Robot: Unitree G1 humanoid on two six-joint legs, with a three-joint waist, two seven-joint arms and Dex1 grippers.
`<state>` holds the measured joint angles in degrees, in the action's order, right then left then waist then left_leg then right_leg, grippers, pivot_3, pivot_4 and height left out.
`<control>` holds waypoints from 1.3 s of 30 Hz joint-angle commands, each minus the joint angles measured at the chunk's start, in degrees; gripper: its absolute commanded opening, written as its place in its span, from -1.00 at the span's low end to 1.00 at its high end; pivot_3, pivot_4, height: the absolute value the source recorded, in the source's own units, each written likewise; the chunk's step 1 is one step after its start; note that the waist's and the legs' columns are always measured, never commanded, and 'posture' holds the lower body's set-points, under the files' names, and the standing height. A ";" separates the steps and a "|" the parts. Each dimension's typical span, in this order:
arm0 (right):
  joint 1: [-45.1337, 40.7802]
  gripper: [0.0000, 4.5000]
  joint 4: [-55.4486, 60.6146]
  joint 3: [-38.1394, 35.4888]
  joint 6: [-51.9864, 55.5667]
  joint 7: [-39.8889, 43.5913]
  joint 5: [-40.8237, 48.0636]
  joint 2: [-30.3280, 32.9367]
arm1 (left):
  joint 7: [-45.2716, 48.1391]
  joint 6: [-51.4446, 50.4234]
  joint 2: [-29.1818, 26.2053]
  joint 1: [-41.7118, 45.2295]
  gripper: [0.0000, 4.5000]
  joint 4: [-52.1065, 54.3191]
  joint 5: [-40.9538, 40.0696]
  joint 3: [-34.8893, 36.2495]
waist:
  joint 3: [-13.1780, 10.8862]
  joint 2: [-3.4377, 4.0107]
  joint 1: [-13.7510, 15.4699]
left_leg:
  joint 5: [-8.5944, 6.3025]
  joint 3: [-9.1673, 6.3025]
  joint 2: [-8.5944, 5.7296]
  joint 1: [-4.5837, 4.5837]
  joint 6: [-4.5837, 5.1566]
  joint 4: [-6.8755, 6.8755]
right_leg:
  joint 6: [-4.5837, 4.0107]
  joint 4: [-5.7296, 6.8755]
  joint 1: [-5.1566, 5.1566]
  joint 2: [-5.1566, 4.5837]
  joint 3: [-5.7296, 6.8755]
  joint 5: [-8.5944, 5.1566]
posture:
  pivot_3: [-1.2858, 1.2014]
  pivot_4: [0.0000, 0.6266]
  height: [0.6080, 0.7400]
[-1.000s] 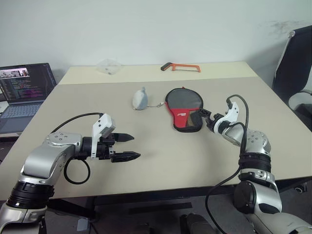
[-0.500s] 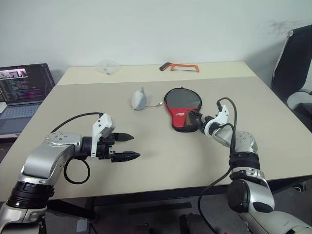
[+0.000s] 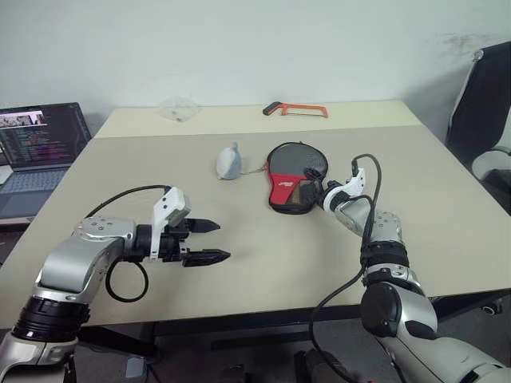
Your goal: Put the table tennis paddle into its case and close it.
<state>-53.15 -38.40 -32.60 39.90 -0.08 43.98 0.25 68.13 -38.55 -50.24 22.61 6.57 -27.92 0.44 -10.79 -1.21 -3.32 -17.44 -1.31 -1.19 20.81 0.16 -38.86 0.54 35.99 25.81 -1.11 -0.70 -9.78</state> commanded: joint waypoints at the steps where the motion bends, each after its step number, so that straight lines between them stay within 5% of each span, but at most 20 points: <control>1: 1.61 1.00 4.18 1.10 1.67 0.04 0.37 1.06 | -0.12 0.62 -0.54 -0.12 0.98 1.84 -0.26 0.74 | 0.00 0.00 0.03 | 0.00 0.00 0.00 0.00 0.00 0.00 | 0.00 0.00 0.00 0.00 0.00 0.00 | 0.03 -0.52 1.00; 20: 1.44 1.00 5.88 0.97 4.70 -2.59 3.27 -4.15 | 0.46 1.51 -0.36 0.58 0.98 0.23 0.91 -0.21 | 0.00 0.00 -0.43 | 0.00 0.03 0.06 -0.04 0.00 0.00 | 0.00 0.03 0.00 0.04 -0.03 0.00 | 0.03 -0.52 1.00; 30: -2.65 1.00 -6.72 -0.69 -3.55 -0.12 1.59 -3.46 | -0.28 1.49 0.53 0.73 0.98 0.72 1.11 -0.58 | 0.00 -0.01 -0.36 | 0.00 0.04 0.02 -0.05 0.00 -0.01 | 0.00 0.02 0.00 0.03 -0.04 0.00 | 0.03 -0.52 1.00; 33: -3.78 0.73 -10.09 -0.44 -5.72 0.69 1.02 -2.85 | -0.32 1.59 0.57 0.78 1.00 0.69 1.23 -0.66 | 0.01 -0.01 -0.40 | 0.00 0.04 0.03 -0.10 0.00 -0.01 | 0.00 0.05 -0.03 0.04 -0.05 0.00 | 0.03 -0.52 1.00; 39: -3.81 -0.23 -12.14 0.33 -6.63 1.53 0.15 -2.28 | -0.23 1.72 0.19 0.43 1.00 0.66 1.34 -0.41 | 0.01 -0.02 -0.45 | 0.00 0.05 0.03 -0.08 0.00 -0.01 | 0.00 0.04 -0.03 0.04 -0.07 0.00 | 0.03 -0.52 1.00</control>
<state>-56.05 -50.38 -32.63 33.54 1.20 44.17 -2.02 68.06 -37.83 -49.62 22.48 6.26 -26.53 -0.79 -10.78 -1.23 -3.76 -17.44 -1.25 -1.16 20.72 0.16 -38.87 0.54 36.02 25.79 -1.07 -0.77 -9.78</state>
